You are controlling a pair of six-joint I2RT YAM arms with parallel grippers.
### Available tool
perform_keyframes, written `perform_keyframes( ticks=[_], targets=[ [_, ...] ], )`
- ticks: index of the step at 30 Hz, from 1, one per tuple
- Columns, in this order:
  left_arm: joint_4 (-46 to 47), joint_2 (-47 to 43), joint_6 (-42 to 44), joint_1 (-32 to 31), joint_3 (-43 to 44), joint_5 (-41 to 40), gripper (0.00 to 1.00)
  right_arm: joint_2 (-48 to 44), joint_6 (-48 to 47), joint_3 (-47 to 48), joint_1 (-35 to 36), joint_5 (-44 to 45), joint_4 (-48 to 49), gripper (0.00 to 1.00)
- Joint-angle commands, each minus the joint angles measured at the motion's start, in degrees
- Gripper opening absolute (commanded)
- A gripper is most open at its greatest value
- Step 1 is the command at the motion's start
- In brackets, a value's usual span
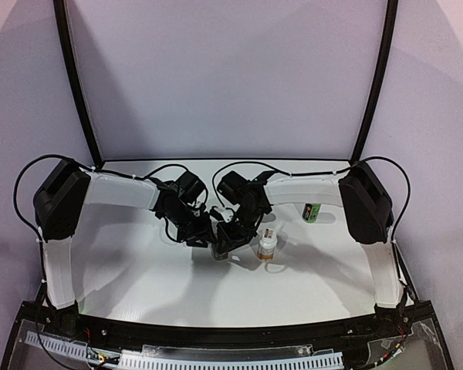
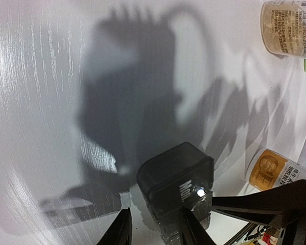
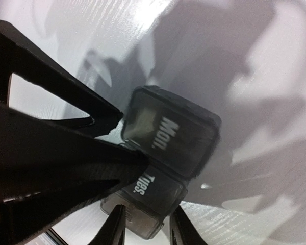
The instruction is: Sort the pills into containers
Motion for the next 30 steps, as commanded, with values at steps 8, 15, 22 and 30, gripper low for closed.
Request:
perform_keyframes(
  ticks=[8, 15, 22, 30],
  targets=[
    [-9.5, 3.2, 0.2, -0.1, -2.7, -0.6, 0.32, 17.9, -5.1, -6.5, 2.6, 15.9, -7.9, 0.45],
    [-9.5, 3.2, 0.6, -0.1, -1.4, -0.8, 0.32, 12.4, -3.7, -10.5, 0.1, 10.9, -2.9, 0.40],
    [-9.9, 1.9, 2.6, 0.0, 1.4, -2.3, 0.32, 7.8, -4.8, -11.0, -2.1, 4.6, 0.8, 0.42],
    [-7.1, -3.2, 3.4, 0.3, 0.6, -4.7, 0.39, 1.9, -3.4, -11.3, -6.6, 7.0, 0.1, 0.54]
  ],
)
